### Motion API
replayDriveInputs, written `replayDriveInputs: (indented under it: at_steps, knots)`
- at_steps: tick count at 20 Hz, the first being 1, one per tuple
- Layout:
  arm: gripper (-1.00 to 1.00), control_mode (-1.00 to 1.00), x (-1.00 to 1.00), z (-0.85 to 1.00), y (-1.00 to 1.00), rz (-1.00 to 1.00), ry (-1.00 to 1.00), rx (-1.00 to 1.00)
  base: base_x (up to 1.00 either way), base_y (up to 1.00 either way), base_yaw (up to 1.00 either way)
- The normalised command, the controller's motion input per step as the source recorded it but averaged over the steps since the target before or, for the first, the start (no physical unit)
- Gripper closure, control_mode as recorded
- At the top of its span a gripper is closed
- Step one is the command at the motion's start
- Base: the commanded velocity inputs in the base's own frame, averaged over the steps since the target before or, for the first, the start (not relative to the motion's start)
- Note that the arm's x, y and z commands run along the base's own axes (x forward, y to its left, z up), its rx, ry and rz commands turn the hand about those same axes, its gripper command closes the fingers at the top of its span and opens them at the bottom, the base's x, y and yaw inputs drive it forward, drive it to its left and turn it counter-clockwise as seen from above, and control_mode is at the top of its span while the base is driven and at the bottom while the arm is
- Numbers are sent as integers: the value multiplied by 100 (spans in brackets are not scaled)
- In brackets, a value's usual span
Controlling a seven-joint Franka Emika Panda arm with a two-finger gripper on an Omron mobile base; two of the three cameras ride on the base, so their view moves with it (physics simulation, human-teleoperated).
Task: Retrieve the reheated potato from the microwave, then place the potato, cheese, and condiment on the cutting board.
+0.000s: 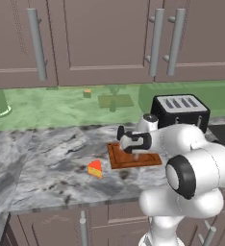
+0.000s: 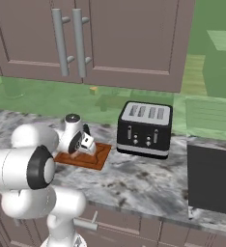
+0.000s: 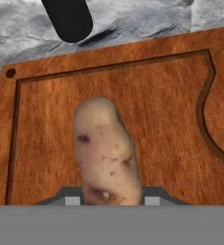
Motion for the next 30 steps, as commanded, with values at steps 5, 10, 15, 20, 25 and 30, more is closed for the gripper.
replayDriveInputs:
  at_steps: [5,10,15,20,25,30]
  knots:
    - [100,-100,21,-33,0,0,-3,-4,0,0,0]
    - [100,-100,29,-24,0,0,0,-1,0,0,0]
    - [100,-100,41,-16,0,0,0,0,0,0,0]
    - [-100,-100,15,-26,0,0,0,-1,0,0,0]
    - [-100,-100,-2,-16,0,0,0,-1,0,0,0]
    - [-100,-100,-32,29,0,0,-1,0,0,0,0]
